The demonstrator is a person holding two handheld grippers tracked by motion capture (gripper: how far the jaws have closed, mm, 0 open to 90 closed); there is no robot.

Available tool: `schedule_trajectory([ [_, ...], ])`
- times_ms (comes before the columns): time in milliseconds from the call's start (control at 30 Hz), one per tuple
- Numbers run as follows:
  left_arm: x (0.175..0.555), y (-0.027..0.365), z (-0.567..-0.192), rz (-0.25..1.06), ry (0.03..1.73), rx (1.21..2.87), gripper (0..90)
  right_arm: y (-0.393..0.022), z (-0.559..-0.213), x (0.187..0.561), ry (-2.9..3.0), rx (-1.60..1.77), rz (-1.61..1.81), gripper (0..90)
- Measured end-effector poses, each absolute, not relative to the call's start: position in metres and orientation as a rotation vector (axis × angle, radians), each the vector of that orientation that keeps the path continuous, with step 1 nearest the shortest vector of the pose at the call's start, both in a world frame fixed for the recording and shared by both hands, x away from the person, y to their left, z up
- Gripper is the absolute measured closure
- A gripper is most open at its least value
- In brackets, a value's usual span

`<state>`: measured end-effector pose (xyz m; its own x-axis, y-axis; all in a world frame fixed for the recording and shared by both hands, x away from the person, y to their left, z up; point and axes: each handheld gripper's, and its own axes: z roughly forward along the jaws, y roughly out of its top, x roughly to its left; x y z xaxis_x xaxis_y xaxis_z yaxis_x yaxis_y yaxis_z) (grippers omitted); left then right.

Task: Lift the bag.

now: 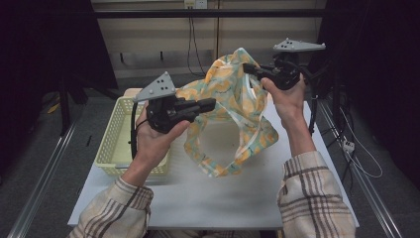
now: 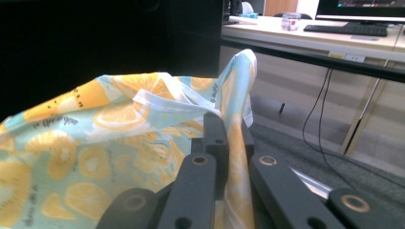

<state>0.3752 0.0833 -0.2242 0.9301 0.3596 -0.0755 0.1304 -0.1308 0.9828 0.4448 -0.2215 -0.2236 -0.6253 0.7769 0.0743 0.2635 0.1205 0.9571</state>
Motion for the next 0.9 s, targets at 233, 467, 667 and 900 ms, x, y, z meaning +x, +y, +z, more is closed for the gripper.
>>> schedule_trajectory([
  [233,0.379,0.094,-0.188,0.250,0.369,1.645,90.0,-0.227,-0.197,0.451,1.915,0.990,1.500,90.0],
  [467,0.388,0.095,-0.201,0.270,0.409,1.688,90.0,-0.229,-0.198,0.461,1.922,1.027,1.467,90.0],
  [667,0.396,0.093,-0.231,0.253,0.459,1.746,90.0,-0.224,-0.228,0.478,1.964,1.096,1.439,90.0],
  [900,0.400,0.093,-0.254,0.253,0.489,1.803,90.0,-0.217,-0.253,0.497,2.008,1.154,1.400,90.0],
])
